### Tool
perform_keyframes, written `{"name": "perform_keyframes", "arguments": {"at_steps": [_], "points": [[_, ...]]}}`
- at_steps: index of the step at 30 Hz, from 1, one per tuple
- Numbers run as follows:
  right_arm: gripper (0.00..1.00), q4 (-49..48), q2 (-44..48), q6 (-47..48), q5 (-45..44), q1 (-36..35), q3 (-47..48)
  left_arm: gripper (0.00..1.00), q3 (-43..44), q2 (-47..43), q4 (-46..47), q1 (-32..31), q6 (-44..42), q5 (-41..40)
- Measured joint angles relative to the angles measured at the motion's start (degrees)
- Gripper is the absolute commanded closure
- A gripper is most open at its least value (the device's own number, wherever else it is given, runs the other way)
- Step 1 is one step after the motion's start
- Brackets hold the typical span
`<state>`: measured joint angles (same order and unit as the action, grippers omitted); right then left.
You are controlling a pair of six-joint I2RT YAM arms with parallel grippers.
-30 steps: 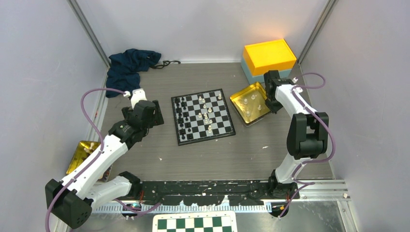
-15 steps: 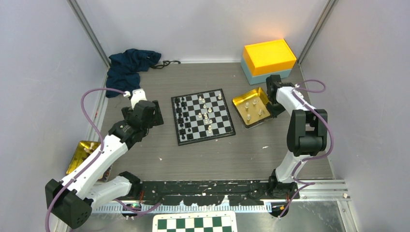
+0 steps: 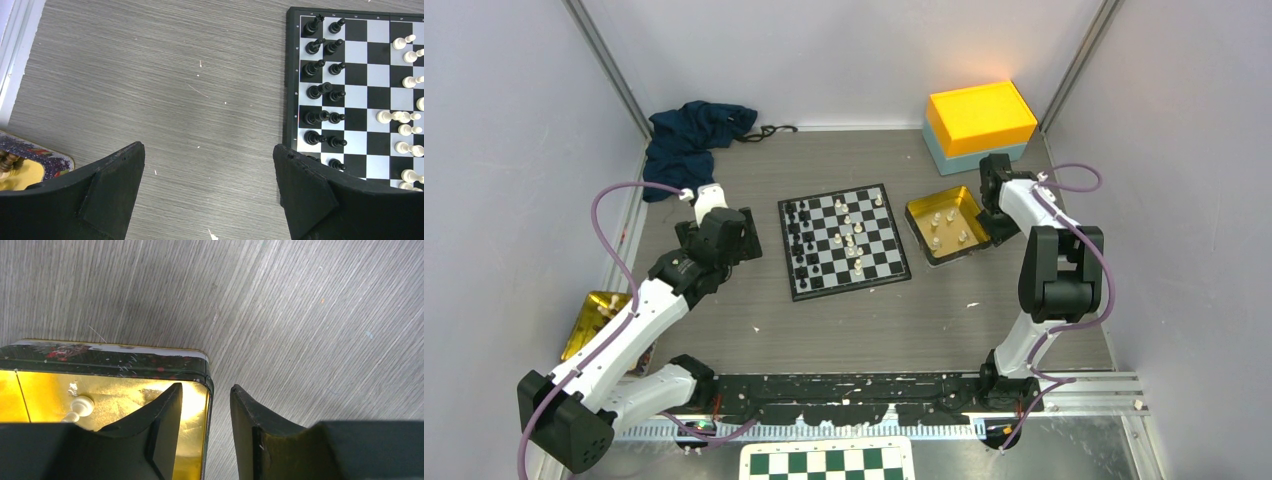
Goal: Set up the chess pieces on the board
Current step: Place the storage box at the center of the board, then pick up the chess piece from the chessboard.
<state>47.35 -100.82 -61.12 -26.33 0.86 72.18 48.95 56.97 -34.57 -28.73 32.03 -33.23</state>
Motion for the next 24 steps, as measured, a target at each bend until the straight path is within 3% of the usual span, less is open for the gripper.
{"name": "perform_keyframes", "arguments": {"at_steps": [9, 18, 24], "points": [[0.51, 1.0, 1.8, 6.2, -1.4, -3.0, 4.5, 0.00, 0.0, 0.3, 0.0, 0.0, 0.1, 0.0], [0.48, 1.9, -4.5, 23.0, 1.7, -19.4, 28.4, 0.00, 0.3, 1.0, 0.1, 0.0, 0.5, 0.0], [0.48, 3.7, -13.2, 32.5, 8.1, -29.6, 36.9, 0.03, 0.3, 0.5, 0.0, 0.0, 0.5, -0.2]]}}
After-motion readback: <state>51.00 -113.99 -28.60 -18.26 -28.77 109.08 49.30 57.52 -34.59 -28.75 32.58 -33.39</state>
